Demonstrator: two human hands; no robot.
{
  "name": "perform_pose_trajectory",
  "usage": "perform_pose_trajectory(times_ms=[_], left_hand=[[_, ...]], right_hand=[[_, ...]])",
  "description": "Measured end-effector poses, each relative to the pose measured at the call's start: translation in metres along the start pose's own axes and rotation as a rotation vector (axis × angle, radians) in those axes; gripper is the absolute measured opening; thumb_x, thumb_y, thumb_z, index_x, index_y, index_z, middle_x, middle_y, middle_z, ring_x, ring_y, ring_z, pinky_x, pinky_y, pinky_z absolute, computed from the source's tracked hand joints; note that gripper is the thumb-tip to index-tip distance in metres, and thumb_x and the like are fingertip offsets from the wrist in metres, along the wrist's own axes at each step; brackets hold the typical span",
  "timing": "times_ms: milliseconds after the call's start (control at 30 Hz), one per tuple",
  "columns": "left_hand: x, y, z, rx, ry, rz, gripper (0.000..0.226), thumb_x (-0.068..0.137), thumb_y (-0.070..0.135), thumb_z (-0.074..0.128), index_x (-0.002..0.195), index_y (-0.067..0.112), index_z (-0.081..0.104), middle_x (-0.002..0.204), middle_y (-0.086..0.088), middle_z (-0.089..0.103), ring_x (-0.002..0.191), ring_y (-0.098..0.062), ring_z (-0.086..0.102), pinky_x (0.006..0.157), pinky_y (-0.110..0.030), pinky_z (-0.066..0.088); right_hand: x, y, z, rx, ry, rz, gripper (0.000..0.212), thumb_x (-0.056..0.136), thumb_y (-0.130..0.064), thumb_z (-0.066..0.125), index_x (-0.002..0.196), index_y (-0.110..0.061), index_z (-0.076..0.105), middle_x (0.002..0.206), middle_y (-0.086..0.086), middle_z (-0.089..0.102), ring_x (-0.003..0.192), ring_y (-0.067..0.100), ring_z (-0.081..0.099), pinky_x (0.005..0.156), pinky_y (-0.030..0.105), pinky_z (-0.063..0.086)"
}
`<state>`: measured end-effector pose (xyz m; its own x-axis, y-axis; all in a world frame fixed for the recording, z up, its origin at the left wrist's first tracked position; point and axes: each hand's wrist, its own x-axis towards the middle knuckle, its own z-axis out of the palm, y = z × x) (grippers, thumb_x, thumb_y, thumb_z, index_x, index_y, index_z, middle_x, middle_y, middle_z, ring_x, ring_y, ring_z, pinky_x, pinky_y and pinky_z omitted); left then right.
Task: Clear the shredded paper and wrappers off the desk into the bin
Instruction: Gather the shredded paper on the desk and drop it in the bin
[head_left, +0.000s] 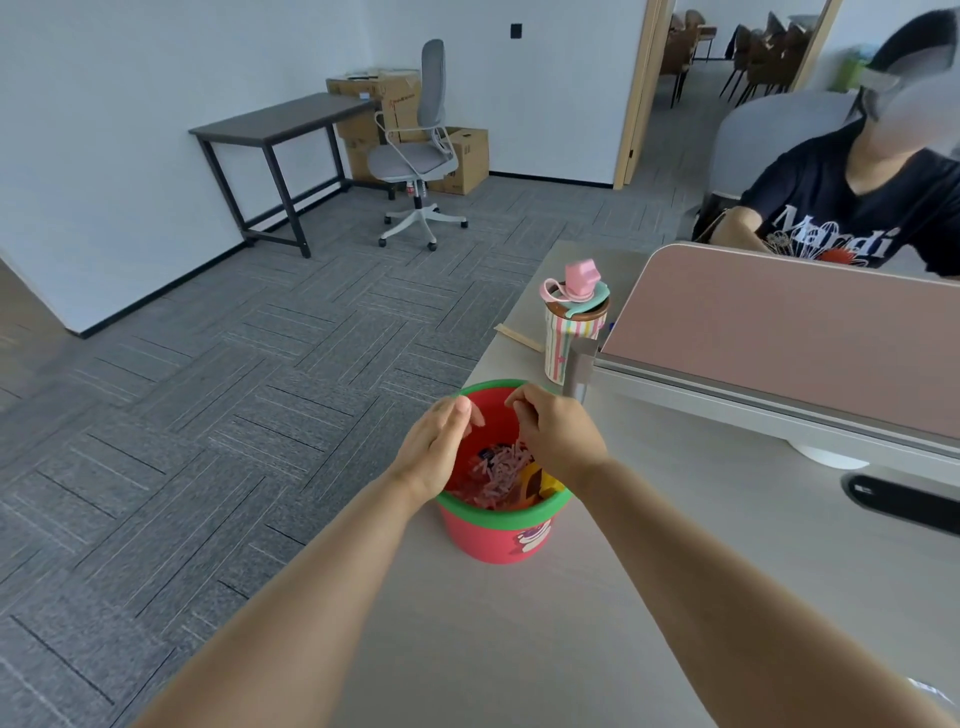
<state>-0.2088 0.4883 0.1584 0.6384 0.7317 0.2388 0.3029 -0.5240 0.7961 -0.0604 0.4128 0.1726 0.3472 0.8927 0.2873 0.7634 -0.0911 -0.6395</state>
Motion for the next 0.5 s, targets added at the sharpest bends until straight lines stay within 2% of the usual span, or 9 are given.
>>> perform_pose_trajectory(times_ms=[67,133,200,267,333,400,467,500], left_hand=[[0.000,-0.003,-0.001,-0.132,-0.056,-0.024,0.055,0.080,0.069,0.018,0.096,0.030,0.054,0.103,0.004,0.058,0.100,-0.002,0.051,0.087,-0.018,0.036],[-0.002,-0.002,-0.006,-0.157,-0.117,-0.055,0.037,0.088,0.045,0.028,0.110,0.025,0.050,0.117,0.000,0.055,0.110,-0.006,0.052,0.094,-0.020,0.036],[-0.006,0.000,-0.011,-0.085,-0.120,-0.046,0.027,0.092,0.009,0.034,0.114,0.018,0.048,0.120,-0.001,0.055,0.105,-0.003,0.057,0.092,-0.021,0.041],[-0.009,-0.002,-0.013,0.030,-0.084,0.008,0.037,0.087,-0.013,0.038,0.111,0.013,0.052,0.115,-0.003,0.061,0.097,-0.002,0.061,0.089,-0.022,0.045],[-0.010,-0.006,-0.013,0.166,-0.022,0.080,0.029,0.086,-0.009,0.050,0.104,0.012,0.060,0.098,-0.001,0.069,0.086,-0.004,0.065,0.081,-0.030,0.051],[-0.013,-0.004,-0.011,0.285,0.055,0.171,0.015,0.084,0.003,0.061,0.093,0.014,0.066,0.083,0.003,0.070,0.073,-0.011,0.066,0.066,-0.035,0.054],[-0.017,0.005,-0.008,0.384,0.135,0.239,0.008,0.082,0.016,0.059,0.085,0.015,0.066,0.078,0.004,0.070,0.065,-0.015,0.065,0.056,-0.031,0.053],[-0.020,0.011,-0.006,0.416,0.166,0.272,0.013,0.081,0.021,0.055,0.082,0.016,0.066,0.077,0.005,0.069,0.063,-0.016,0.064,0.052,-0.029,0.051]], right_hand=[[-0.001,0.002,-0.002,-0.001,0.005,0.013,0.019,0.093,-0.012,0.044,0.102,-0.011,0.060,0.089,0.009,0.067,0.079,0.027,0.060,0.063,0.033,0.047],[-0.001,0.004,-0.004,0.002,-0.004,0.030,0.020,0.094,-0.011,0.042,0.105,-0.013,0.058,0.089,0.007,0.068,0.081,0.025,0.061,0.068,0.036,0.051],[-0.001,0.005,-0.005,0.009,-0.042,0.034,0.024,0.094,-0.009,0.040,0.109,-0.014,0.057,0.089,0.003,0.068,0.083,0.022,0.061,0.073,0.035,0.050],[-0.003,0.006,-0.004,0.008,-0.103,0.035,0.026,0.094,-0.008,0.038,0.112,-0.015,0.056,0.092,0.000,0.067,0.088,0.019,0.060,0.078,0.034,0.049],[-0.005,0.007,-0.003,-0.004,-0.145,0.034,0.027,0.094,-0.008,0.039,0.114,-0.016,0.055,0.097,0.000,0.067,0.092,0.018,0.059,0.081,0.035,0.049],[-0.009,0.009,-0.003,-0.006,-0.137,0.011,0.025,0.093,-0.007,0.043,0.113,-0.015,0.056,0.097,0.001,0.068,0.092,0.019,0.061,0.081,0.036,0.050],[-0.015,0.009,-0.005,0.009,-0.093,-0.027,0.021,0.091,-0.008,0.049,0.108,-0.014,0.059,0.095,0.002,0.070,0.089,0.020,0.063,0.079,0.038,0.052],[-0.019,0.010,-0.007,0.014,-0.061,-0.055,0.019,0.089,-0.009,0.053,0.105,-0.014,0.061,0.094,0.003,0.071,0.087,0.021,0.064,0.077,0.039,0.053]])
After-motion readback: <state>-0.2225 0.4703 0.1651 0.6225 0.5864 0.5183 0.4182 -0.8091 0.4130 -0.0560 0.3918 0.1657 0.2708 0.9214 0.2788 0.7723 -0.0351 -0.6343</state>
